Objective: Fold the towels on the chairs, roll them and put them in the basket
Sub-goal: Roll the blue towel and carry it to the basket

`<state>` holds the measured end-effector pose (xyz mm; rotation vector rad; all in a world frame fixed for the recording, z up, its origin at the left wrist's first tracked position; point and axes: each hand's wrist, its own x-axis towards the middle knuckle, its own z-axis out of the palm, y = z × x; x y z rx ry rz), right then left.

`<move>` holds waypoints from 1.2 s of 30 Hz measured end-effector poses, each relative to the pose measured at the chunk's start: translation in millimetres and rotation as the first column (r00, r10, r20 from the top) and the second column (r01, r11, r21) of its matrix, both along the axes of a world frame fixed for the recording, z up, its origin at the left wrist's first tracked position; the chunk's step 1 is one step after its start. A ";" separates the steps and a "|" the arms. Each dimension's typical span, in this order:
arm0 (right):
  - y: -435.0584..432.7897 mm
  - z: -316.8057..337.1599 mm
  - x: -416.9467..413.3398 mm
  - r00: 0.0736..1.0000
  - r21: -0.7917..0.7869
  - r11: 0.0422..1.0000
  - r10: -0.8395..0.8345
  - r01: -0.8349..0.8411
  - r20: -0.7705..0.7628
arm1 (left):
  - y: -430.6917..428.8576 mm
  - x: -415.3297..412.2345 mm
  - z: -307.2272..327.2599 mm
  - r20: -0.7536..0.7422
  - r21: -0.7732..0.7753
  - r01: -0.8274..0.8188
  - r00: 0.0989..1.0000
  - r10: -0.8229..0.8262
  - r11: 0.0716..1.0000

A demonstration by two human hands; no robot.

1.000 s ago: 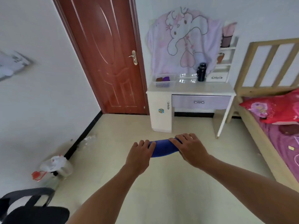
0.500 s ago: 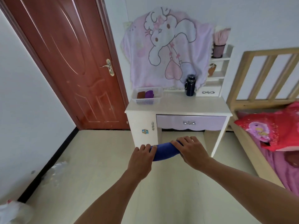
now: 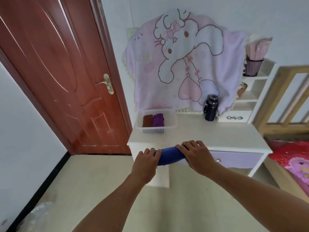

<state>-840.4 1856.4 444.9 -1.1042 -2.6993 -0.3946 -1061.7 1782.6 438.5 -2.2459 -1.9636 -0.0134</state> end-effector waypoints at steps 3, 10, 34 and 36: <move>46.6 8.8 -26.5 0.999 0.002 0.999 -0.039 0.039 -0.029 | 58.6 -29.5 7.1 0.009 0.012 0.055 0.998 -0.055 0.998; 151.1 10.5 -53.0 0.997 -0.043 0.998 -0.054 0.052 -0.046 | 170.1 -62.9 -5.1 0.105 -0.002 0.101 0.989 -0.100 0.995; 554.2 -79.0 -150.2 0.900 -0.902 0.427 -0.414 0.059 -0.138 | 458.8 -47.3 -125.7 0.676 -0.665 -0.171 0.276 0.683 0.727; 557.6 -93.6 -152.0 0.917 -0.899 0.426 -0.390 0.098 -0.085 | 461.7 -42.7 -132.3 0.632 -0.704 -0.173 0.289 0.719 0.689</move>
